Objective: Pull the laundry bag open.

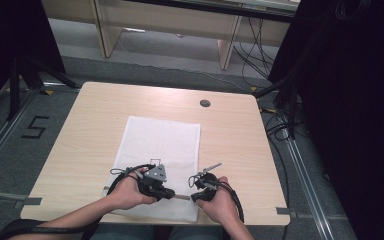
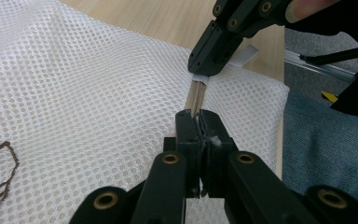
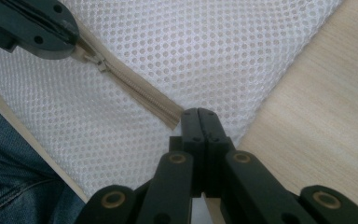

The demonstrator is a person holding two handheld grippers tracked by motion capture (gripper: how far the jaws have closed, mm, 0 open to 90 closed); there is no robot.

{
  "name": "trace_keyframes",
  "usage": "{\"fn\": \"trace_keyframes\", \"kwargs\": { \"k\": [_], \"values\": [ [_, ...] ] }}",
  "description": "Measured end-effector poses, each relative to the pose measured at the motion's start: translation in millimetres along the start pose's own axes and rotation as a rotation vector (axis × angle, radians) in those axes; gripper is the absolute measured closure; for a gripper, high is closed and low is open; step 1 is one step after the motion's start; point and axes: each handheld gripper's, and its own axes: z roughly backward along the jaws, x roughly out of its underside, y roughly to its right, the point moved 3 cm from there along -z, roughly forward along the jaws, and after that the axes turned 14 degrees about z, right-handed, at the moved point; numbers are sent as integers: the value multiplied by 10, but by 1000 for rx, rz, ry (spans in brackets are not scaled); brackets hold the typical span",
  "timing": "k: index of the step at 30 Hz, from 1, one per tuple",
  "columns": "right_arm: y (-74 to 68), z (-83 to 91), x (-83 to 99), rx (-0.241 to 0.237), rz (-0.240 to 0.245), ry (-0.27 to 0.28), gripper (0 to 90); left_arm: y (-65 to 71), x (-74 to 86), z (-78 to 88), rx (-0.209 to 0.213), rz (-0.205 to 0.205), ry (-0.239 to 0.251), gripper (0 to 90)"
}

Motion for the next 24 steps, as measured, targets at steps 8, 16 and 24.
{"fn": "trace_keyframes", "kwargs": {
  "k": [8, 16, 24],
  "values": [
    [-1, 0, 0, 3, 2, 1, 900, -13, 0, 14, -4, -14, -2, 872],
    [-1, 0, 0, 3, 2, 0, 900, -22, 10, 37, -7, -5, -3, 872],
    [0, 0, 0, 2, 1, 1, 900, -24, 9, 38, 0, -12, 2, 872]
  ]
}}
